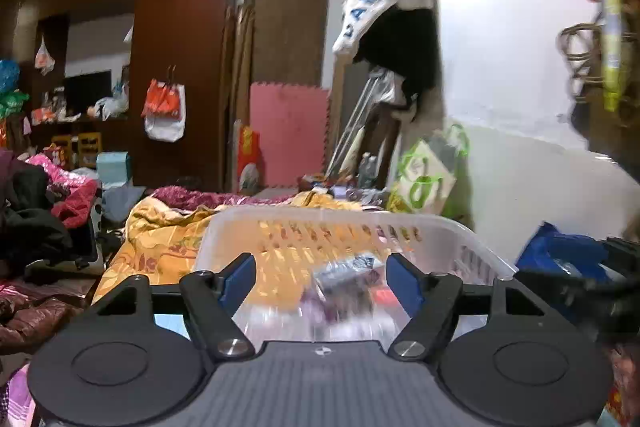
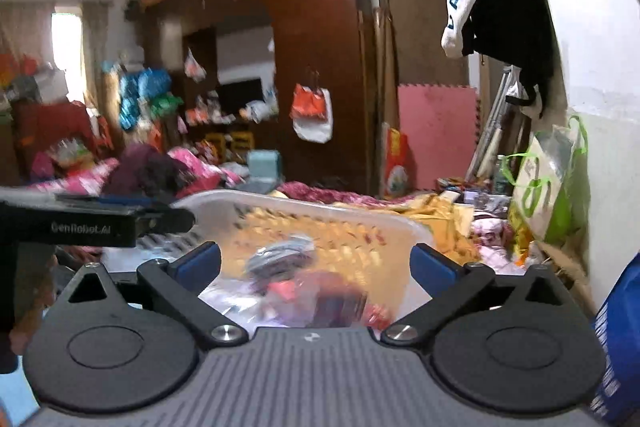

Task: Organize objects
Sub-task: 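Grasp a white box with the left tool while the right tool grasps a wrapped card pack, then grasp the purple calcium box with the left tool while the right tool grasps a purple-wrapped box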

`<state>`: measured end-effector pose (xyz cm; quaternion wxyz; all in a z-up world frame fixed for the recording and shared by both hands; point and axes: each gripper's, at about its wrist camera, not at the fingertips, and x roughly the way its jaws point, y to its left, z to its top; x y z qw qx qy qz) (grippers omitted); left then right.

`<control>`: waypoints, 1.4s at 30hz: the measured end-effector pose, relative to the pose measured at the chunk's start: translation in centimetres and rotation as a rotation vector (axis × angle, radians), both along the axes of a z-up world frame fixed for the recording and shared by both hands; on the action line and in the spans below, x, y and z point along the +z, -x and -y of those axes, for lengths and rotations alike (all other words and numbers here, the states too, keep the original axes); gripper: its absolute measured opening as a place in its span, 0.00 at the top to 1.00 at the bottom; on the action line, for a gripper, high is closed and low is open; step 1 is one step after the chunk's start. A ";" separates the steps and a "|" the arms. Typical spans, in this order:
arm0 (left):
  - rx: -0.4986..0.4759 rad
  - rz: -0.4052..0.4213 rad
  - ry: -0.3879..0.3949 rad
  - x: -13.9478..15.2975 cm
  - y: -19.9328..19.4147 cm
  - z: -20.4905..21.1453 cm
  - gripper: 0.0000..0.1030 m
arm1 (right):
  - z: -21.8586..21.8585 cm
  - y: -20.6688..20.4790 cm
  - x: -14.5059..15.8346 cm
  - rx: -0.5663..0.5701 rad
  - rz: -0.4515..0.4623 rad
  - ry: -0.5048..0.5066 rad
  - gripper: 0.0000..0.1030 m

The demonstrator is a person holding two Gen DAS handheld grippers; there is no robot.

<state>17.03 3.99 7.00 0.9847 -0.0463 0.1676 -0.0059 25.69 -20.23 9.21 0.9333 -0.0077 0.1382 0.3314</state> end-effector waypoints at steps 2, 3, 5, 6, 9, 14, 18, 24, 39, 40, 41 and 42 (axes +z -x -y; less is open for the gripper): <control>-0.026 -0.001 -0.017 -1.6 2.9 0.3 0.15 | 0.7 1.4 -1.5 0.022 -0.019 -0.024 0.00; -0.037 -0.013 -0.030 -3.0 4.5 0.5 0.14 | 0.5 2.0 -2.5 0.043 -0.052 0.007 0.00; -0.063 -0.069 -0.046 -5.4 5.7 0.9 0.14 | -0.4 2.8 -4.9 0.062 -0.105 0.066 0.00; -0.074 -0.104 -0.035 -6.8 6.2 0.9 0.14 | -0.9 3.2 -6.1 0.067 -0.126 0.093 0.00; -0.070 -0.123 0.036 -8.7 6.8 -0.2 0.15 | -3.5 3.5 -8.3 0.106 -0.177 0.204 0.00; -0.048 -0.151 -0.003 -9.6 7.0 -0.3 0.15 | -6.8 2.8 -10.2 0.109 -0.184 0.288 0.10; -0.072 -0.160 -0.026 -9.7 7.0 0.6 0.15 | -5.6 2.2 -10.5 0.094 -0.219 0.255 0.30; -0.076 -0.193 -0.071 -10.1 5.9 2.5 0.15 | -2.7 3.0 -10.4 0.037 -0.180 0.212 0.30; -0.025 -0.129 -0.101 -9.8 7.8 2.5 0.32 | -1.1 4.4 -10.4 -0.009 -0.115 0.169 0.30; -0.032 -0.117 -0.093 -9.7 8.1 2.4 0.32 | -1.1 4.6 -10.4 -0.018 -0.100 0.168 0.30; -0.031 -0.106 -0.088 -9.6 8.5 2.3 0.32 | -1.1 4.9 -10.2 -0.032 -0.080 0.169 0.30; -0.026 -0.097 -0.084 -9.4 8.8 2.2 0.32 | -1.0 5.2 -10.1 -0.051 -0.057 0.179 0.30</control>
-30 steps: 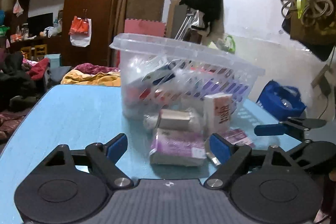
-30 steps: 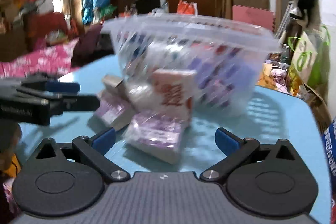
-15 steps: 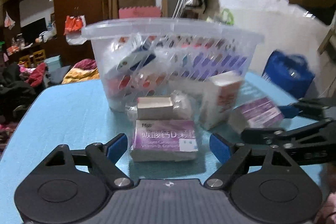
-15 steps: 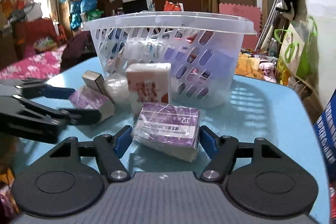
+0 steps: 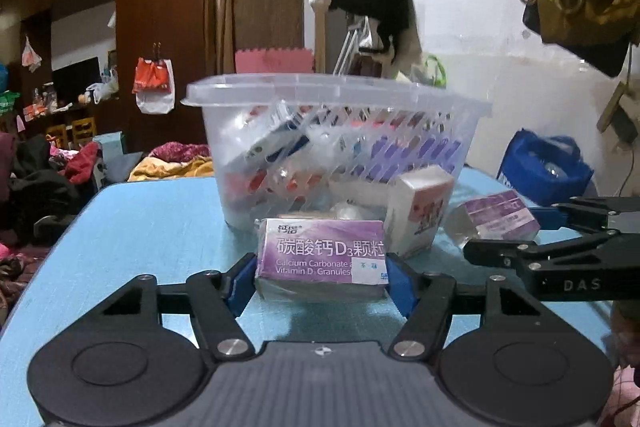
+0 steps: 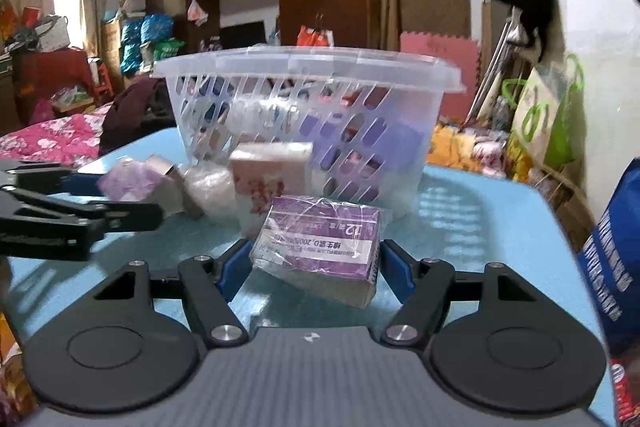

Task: Organize objects
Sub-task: 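Grasp the purple calcium box with the left tool while the right tool grasps a purple-wrapped box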

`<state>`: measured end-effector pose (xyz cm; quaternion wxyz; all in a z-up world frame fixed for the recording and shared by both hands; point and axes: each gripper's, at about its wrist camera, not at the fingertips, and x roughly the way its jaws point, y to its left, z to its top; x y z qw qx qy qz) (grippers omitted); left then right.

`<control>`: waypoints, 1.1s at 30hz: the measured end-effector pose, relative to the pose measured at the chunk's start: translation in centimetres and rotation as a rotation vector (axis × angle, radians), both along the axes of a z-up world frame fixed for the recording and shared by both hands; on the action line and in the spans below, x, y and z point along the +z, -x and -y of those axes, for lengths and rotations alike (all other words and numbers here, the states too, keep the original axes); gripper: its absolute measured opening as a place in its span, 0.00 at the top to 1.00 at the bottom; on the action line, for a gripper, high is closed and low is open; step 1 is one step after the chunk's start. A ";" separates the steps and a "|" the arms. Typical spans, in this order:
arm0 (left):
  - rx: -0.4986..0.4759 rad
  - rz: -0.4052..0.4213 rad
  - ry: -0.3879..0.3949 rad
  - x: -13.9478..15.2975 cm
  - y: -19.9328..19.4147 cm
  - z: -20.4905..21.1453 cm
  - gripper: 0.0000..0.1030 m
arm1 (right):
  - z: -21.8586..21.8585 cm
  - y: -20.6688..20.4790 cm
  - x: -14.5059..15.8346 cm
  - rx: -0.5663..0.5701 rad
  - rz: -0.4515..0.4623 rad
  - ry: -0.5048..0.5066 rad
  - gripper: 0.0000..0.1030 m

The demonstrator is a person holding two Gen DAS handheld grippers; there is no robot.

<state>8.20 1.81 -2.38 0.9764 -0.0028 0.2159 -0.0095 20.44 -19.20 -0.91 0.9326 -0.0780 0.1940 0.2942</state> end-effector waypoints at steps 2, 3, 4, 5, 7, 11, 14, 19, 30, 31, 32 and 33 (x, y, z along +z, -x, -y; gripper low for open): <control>0.004 0.018 0.006 0.5 0.4 -0.2 0.32 | 0.1 0.6 0.3 -0.003 0.018 -0.003 0.30; 0.007 0.023 0.009 0.7 0.4 -0.3 0.32 | 0.2 0.8 0.5 0.001 0.021 -0.008 0.30; 0.009 0.032 0.015 1.0 0.5 -0.4 0.32 | 0.2 0.9 0.7 -0.001 0.029 -0.006 0.30; 0.007 0.039 0.019 1.2 0.6 -0.4 0.32 | 0.3 1.1 0.9 -0.009 0.044 -0.001 0.30; 0.006 0.054 0.027 1.5 0.8 -0.4 0.32 | 0.4 1.3 1.5 -0.018 0.067 -0.003 0.30; 0.004 0.111 0.057 3.2 0.8 -0.7 0.32 | 0.8 1.4 3.6 -0.001 0.097 -0.042 0.30; -0.001 0.163 0.096 6.0 -0.5 -1.5 0.32 | 0.8 0.9 6.8 0.021 0.146 -0.086 0.30; 0.023 0.190 0.131 9.9 -4.3 -2.4 0.32 | -0.9 -2.4 11.2 0.033 0.206 -0.072 0.30; 0.063 0.010 0.122 10.4 -16.0 -2.3 0.32 | -5.0 -12.5 10.7 0.046 0.037 0.010 0.30; 0.072 0.008 0.115 10.2 -16.2 -2.4 0.32 | -4.8 -12.5 10.3 0.053 0.032 0.004 0.30; 0.074 0.004 0.113 10.1 -16.3 -2.5 0.32 | -4.5 -12.4 10.1 0.064 0.024 -0.008 0.30; 0.071 -0.005 0.110 10.0 -16.6 -2.6 0.31 | -4.3 -12.5 10.0 0.071 0.016 -0.025 0.29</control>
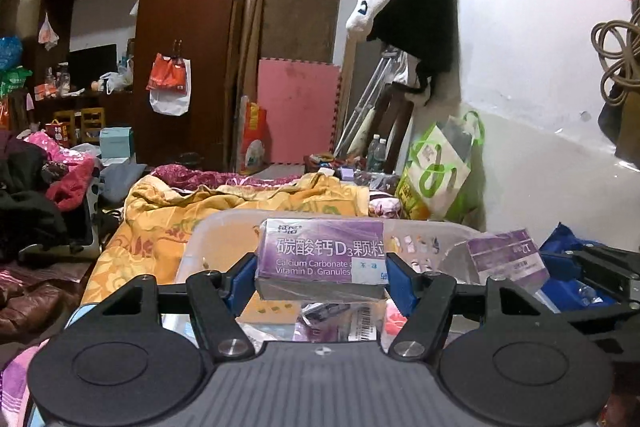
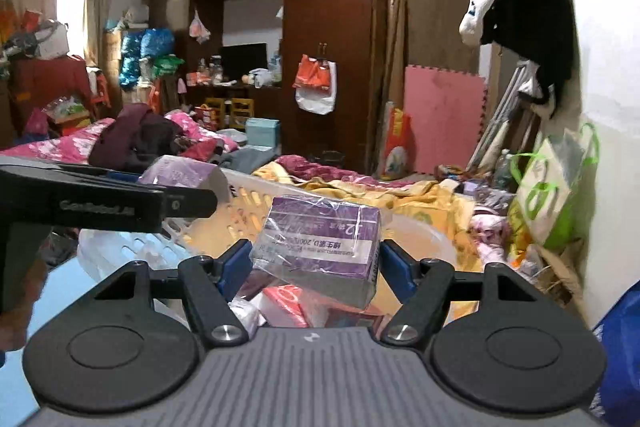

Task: Organize objects
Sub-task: 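Grasp the purple calcium box with the left tool while the right tool grasps a purple-wrapped box, then grasp the white KENT pack with the left tool while the right tool grasps a white-red carton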

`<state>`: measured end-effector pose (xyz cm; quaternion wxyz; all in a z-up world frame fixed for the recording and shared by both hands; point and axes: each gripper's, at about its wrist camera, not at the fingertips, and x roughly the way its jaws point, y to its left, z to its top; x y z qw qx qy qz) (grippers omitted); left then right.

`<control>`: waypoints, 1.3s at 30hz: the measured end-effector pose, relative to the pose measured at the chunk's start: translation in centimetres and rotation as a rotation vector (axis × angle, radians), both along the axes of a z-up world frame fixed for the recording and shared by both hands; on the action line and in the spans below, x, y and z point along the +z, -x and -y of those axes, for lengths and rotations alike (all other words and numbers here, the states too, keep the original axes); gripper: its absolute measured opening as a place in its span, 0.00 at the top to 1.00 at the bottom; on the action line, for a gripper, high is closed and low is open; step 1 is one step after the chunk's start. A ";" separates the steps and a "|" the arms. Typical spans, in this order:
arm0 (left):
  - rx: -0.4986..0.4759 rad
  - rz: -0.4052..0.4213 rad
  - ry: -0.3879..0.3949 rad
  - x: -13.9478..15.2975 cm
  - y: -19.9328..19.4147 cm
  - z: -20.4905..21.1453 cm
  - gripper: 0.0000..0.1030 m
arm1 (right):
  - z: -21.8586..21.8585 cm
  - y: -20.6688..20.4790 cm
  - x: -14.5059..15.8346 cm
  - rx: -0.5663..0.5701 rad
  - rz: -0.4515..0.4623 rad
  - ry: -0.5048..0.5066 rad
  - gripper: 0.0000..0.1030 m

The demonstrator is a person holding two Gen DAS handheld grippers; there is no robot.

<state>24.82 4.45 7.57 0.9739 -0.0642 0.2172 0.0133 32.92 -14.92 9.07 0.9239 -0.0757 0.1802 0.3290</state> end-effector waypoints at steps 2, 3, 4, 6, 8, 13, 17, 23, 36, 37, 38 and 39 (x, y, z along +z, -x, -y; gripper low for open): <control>-0.005 -0.025 -0.031 -0.2 -0.6 0.1 0.28 | 0.2 0.2 -0.1 0.003 0.001 -0.009 0.19; 0.006 -0.029 -0.055 -0.3 -0.6 0.2 0.27 | 0.3 0.6 -0.2 -0.010 0.018 -0.003 0.11; 0.021 -0.027 -0.071 -0.1 -0.4 0.2 0.27 | 0.5 1.1 0.0 -0.023 0.041 -0.005 0.07; 0.032 0.009 -0.069 0.1 0.9 0.0 0.27 | 1.7 2.7 0.2 -0.015 0.073 -0.030 0.00; 0.010 0.055 -0.029 0.4 3.2 -0.6 0.25 | 3.3 4.4 0.1 0.005 0.073 -0.069 0.00; -0.021 0.105 -0.053 -1.8 10.1 -0.2 0.10 | 5.6 8.6 -3.1 0.074 0.044 -0.107 0.00; -0.084 -0.021 -0.069 -6.7 12.4 0.5 0.10 | 3.1 8.4 -7.3 0.076 -0.026 0.023 0.00; -0.113 -0.118 -0.050 -10.0 12.8 0.2 0.10 | 0.7 6.5 -8.6 0.078 -0.073 0.048 0.00; -0.082 -0.167 -0.120 -10.9 12.1 0.7 0.11 | 2.9 7.1 -9.4 0.044 -0.077 0.015 0.45; -0.078 -0.166 -0.127 -10.9 12.1 0.9 0.11 | 3.1 7.3 -9.4 0.042 -0.071 0.010 0.45; -0.074 -0.169 -0.133 -10.9 12.0 1.0 0.11 | 3.3 7.5 -9.4 0.039 -0.065 0.004 0.45; -0.073 -0.174 -0.139 -10.9 12.0 1.1 0.11 | 3.7 7.8 -9.4 0.036 -0.060 -0.002 0.45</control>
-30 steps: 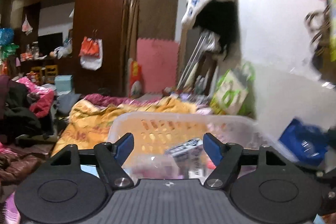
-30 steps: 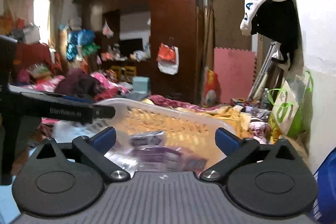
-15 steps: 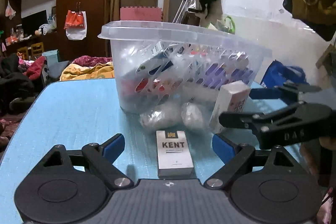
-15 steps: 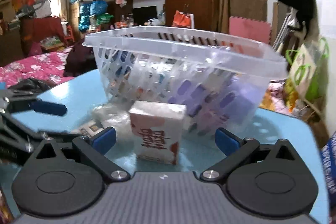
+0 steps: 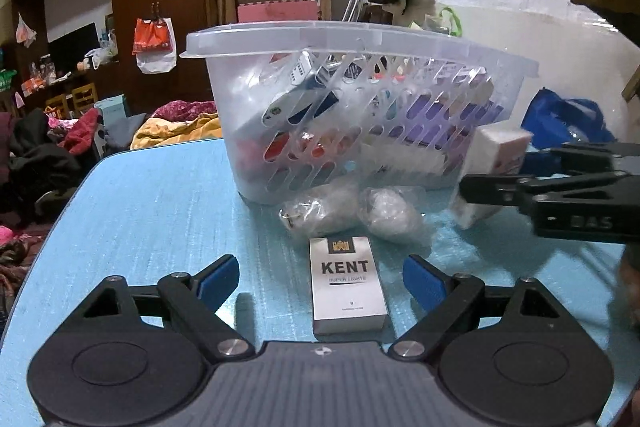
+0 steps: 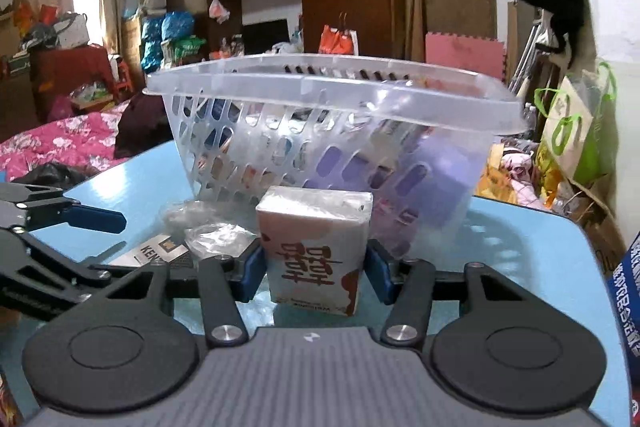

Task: Organize objects
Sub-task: 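Grasp the white KENT pack with the left tool while the right tool grasps a white-red carton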

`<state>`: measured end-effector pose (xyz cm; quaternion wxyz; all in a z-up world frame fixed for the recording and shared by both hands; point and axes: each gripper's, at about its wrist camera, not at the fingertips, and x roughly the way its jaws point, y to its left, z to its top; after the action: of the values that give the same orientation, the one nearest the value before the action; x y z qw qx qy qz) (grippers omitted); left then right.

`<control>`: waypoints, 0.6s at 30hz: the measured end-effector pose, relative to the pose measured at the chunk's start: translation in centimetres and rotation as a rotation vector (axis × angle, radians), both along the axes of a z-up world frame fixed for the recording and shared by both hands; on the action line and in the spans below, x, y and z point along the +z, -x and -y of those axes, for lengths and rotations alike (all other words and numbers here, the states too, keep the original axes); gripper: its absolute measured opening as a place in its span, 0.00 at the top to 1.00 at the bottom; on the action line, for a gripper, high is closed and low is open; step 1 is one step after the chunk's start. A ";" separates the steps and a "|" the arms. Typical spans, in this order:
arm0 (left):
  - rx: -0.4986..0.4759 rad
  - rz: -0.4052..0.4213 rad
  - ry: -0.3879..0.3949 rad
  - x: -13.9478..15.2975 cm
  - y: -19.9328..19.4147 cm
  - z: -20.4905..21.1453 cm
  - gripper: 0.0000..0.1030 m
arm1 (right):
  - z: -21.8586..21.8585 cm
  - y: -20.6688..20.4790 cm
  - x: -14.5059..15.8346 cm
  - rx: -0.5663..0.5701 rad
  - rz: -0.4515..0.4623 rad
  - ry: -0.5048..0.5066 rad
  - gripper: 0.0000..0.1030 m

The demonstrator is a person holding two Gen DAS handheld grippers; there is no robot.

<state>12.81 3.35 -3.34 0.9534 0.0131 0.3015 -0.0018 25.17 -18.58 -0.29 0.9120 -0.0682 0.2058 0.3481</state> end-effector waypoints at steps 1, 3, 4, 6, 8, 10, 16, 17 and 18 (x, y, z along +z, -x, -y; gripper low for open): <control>-0.001 -0.004 -0.008 0.0 0.0 0.1 0.12 | 0.0 0.2 0.0 -0.003 0.005 -0.002 0.45; -0.004 -0.014 -0.020 -0.1 -0.1 0.3 0.15 | 0.1 0.4 0.0 -0.010 0.015 -0.008 0.45; -0.004 -0.017 -0.023 -0.1 -0.1 0.4 0.17 | 0.2 0.4 0.1 -0.014 0.018 -0.014 0.45; -0.001 -0.017 -0.018 -0.1 -0.1 0.3 0.25 | 0.2 0.5 0.1 -0.016 0.020 -0.023 0.45; 0.008 -0.025 -0.012 -0.2 -0.3 0.2 0.34 | 0.2 0.4 0.1 -0.013 0.018 -0.034 0.45; 0.001 -0.017 -0.005 -0.1 -0.2 0.1 0.47 | 0.2 0.3 0.2 -0.009 0.019 -0.049 0.45; -0.023 0.053 0.072 -0.1 1.0 -0.9 0.61 | 0.4 0.5 0.4 0.001 0.040 -0.069 0.45; -0.035 0.070 0.069 0.0 1.3 -0.8 0.61 | 0.4 0.5 0.4 0.002 0.046 -0.072 0.45; -0.045 0.090 0.057 0.0 1.6 -0.6 0.61 | 0.4 0.6 0.4 0.002 0.054 -0.075 0.45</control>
<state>11.24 3.92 -3.31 0.9657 -0.0074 0.2576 -0.0311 24.54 -18.97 0.16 0.9187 -0.0435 0.1679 0.3547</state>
